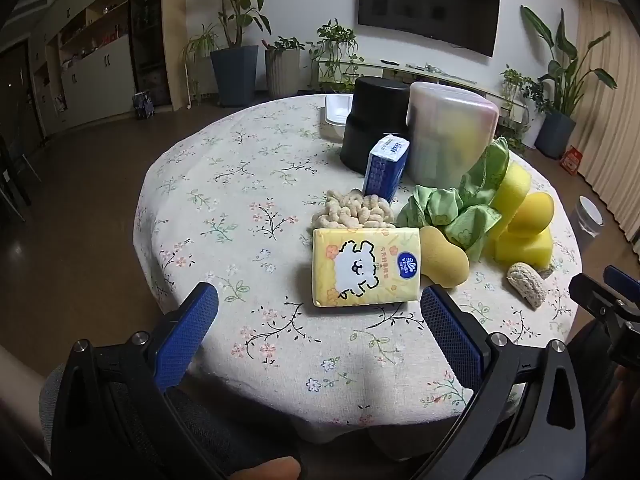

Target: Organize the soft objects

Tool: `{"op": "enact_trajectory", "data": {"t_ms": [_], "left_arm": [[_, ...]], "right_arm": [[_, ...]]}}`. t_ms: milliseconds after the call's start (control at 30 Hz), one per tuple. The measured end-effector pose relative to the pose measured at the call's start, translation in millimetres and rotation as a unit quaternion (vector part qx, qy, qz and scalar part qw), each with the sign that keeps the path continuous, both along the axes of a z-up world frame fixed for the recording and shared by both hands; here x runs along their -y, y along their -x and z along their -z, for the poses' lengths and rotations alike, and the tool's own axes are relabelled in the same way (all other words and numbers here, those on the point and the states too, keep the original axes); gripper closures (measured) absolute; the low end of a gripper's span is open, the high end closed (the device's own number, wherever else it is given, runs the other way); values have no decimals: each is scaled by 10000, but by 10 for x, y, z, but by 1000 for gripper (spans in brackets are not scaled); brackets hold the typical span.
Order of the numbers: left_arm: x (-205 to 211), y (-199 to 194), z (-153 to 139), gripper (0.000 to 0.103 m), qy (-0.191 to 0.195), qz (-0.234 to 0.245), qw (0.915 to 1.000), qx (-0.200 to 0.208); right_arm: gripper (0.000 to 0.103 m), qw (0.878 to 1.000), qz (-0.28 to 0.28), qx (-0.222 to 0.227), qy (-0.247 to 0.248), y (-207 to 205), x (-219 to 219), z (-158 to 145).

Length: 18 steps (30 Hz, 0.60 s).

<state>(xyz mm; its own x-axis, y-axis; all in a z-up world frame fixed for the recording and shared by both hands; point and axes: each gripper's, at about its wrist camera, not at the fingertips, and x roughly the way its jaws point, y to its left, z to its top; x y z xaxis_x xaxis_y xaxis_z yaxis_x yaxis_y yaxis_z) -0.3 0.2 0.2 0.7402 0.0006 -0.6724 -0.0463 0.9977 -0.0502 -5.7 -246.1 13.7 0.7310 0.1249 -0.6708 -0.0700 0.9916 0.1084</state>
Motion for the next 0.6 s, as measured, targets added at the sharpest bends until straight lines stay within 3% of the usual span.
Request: {"op": "enact_trajectory", "data": {"t_ms": [600], "left_arm": [[31,3,5,0,-3,31,10000,-11]], "right_arm": [[2,10000,0,22,39,-1,-2,6]]}}
